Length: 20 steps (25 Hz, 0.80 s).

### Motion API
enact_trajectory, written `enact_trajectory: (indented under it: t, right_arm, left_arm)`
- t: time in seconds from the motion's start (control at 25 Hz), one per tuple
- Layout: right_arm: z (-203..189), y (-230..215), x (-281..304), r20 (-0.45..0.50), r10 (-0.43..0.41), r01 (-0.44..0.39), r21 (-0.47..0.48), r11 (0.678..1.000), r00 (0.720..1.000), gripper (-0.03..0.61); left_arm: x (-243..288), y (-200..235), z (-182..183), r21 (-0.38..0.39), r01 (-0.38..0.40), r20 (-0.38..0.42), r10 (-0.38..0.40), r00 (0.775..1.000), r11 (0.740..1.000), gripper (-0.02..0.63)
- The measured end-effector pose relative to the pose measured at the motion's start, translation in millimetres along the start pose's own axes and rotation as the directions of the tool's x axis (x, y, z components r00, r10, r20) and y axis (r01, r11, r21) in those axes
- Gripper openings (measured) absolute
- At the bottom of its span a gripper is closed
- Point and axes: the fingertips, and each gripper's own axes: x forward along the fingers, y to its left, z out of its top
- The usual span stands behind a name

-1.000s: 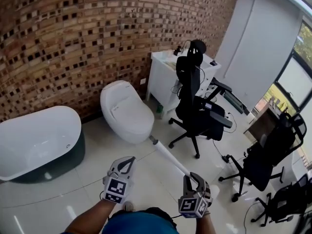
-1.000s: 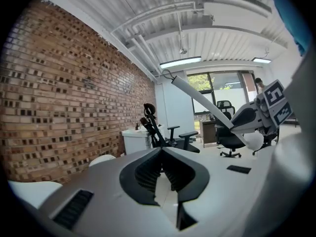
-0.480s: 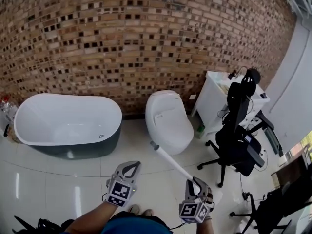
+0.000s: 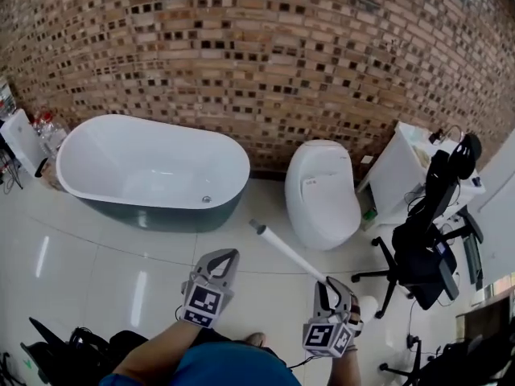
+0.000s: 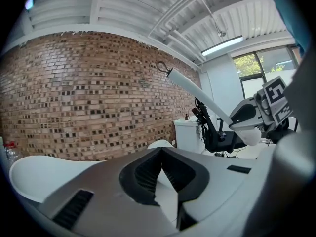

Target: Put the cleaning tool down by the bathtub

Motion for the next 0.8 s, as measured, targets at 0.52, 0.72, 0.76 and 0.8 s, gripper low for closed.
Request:
enact_trajectory:
  t: [0.52, 0.72, 0.76, 0.8]
  right_arm:
    - [172, 122, 101, 0.051, 0.110, -0.102, -0.132, 0.986, 0.993, 0.092]
    - [224, 174, 146, 0.076, 0.204, -0.185, -0.210, 0.960, 0.976, 0.092]
    - [233, 185, 155, 0.080, 0.229, -0.206, -0.229, 0.951, 0.970, 0.092]
    - [242, 195, 164, 0.084, 0.252, -0.225, -0.246, 0.943, 0.964, 0.092]
  left_arm:
    - [-66, 191, -44, -0.015, -0.092, 0.028, 0.092, 0.995, 0.996, 0.000]
    - [-94, 249, -74, -0.026, -0.173, -0.005, 0.173, 0.985, 0.985, 0.000]
    - [-100, 259, -81, -0.034, -0.195, -0.015, 0.195, 0.981, 0.980, 0.000]
    - [-104, 268, -87, -0.040, -0.215, -0.024, 0.215, 0.976, 0.976, 0.000]
